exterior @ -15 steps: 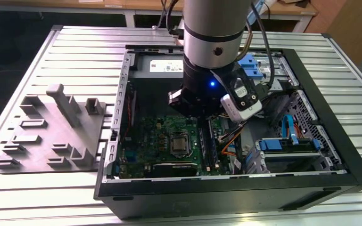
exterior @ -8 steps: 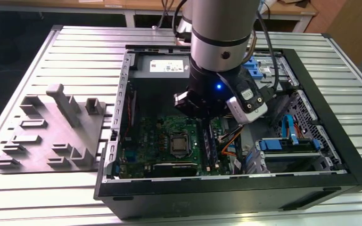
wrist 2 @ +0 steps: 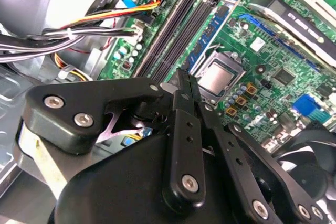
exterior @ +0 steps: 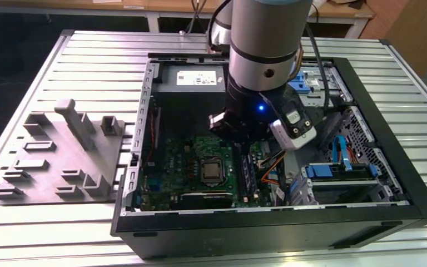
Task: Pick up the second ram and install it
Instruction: 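Insert the second ram into the second slot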
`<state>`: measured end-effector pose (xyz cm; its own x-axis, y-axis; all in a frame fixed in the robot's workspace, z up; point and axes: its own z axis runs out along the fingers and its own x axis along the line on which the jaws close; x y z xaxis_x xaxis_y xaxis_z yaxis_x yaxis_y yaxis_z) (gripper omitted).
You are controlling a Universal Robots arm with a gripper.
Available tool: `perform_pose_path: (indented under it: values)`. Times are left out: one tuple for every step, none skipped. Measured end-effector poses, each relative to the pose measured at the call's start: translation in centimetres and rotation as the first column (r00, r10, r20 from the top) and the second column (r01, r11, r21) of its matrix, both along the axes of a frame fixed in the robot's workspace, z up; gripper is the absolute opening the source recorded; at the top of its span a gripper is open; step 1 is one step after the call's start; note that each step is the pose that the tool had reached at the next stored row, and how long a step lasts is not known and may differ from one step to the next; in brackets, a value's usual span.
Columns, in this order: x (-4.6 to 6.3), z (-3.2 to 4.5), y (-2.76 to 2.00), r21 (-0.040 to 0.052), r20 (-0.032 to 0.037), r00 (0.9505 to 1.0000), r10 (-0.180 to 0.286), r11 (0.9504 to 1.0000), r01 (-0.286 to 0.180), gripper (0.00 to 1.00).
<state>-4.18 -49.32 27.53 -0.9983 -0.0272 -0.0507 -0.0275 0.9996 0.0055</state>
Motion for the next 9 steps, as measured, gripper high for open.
perform_pose_path:
  values:
    - [0.0, -0.1, 0.01, 0.0003, 0.0, 1.0, -0.001, 1.0, 0.001, 0.11]
    - [0.0, -0.2, 0.02, 0.001, 0.0, 1.0, -0.002, 1.0, 0.002, 0.11]
    - [0.0, -0.3, 0.02, 0.0018, 0.0, 1.0, -0.003, 1.0, 0.003, 0.11]
    - [0.0, -0.41, 0.02, 0.0029, 0.0, 1.0, -0.003, 1.0, 0.003, 0.11]
    - [0.0, -0.52, 0.03, 0.0044, 0.0, 1.0, -0.004, 1.0, 0.004, 0.11]
    - [0.01, -0.63, 0.04, 0.0065, 0.0, 1.0, -0.004, 1.0, 0.004, 0.11]
    - [0.04, -0.75, 0.05, 0.0091, 0.0, 1.0, -0.004, 1.0, 0.004, 0.11]
    - [0.08, -0.85, 0.06, 0.0116, 0.0, 1.0, -0.004, 0.9999, 0.004, 0.11]
    - [0.12, -0.92, 0.07, 0.0142, -0.0002, 1.0, -0.004, 0.9999, 0.004, 0.11]
